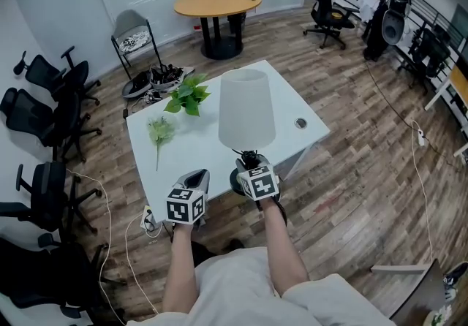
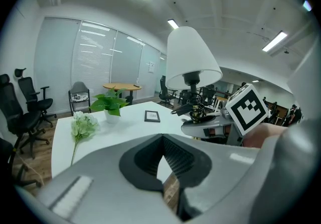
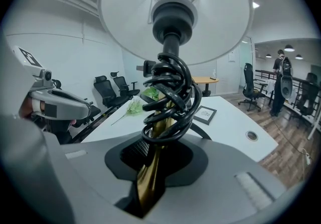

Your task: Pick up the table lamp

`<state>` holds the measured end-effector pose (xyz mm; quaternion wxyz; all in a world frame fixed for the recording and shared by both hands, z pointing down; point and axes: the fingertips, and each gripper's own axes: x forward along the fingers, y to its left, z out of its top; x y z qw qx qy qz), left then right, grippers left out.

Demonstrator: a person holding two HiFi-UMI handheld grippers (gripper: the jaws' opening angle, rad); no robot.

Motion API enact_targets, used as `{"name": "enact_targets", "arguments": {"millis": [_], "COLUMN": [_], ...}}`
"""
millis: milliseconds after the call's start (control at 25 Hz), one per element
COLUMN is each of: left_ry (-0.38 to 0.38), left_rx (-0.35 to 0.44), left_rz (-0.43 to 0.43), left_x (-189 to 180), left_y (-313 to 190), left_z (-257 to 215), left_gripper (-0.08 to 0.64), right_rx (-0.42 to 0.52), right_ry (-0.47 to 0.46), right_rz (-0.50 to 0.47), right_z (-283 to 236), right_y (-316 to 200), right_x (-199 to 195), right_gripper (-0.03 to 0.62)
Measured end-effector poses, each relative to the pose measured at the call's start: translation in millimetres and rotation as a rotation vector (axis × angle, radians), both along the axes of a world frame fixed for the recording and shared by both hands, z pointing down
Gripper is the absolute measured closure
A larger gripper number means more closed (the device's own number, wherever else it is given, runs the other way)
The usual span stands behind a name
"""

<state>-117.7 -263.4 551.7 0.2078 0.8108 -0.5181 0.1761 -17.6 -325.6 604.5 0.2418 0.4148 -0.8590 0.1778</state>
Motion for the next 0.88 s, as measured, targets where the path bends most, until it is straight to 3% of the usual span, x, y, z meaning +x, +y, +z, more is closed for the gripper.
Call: {"name": "enact_targets", "arguments": {"millis": [880], "left_ry": [0.001], "left_rx": [-0.01], "left_rz": [-0.021], "left_x": [-8.5], "left_y": [4.7], "left_z": [4.4], "left_gripper": [0.56], "right_rx": [0.002], "right_ry": [0.009], "right_rz": [-0.015], "right_z": [3.4], "right_y": [2.0], "right_x": [-7.6], "right_gripper": [0.49]}}
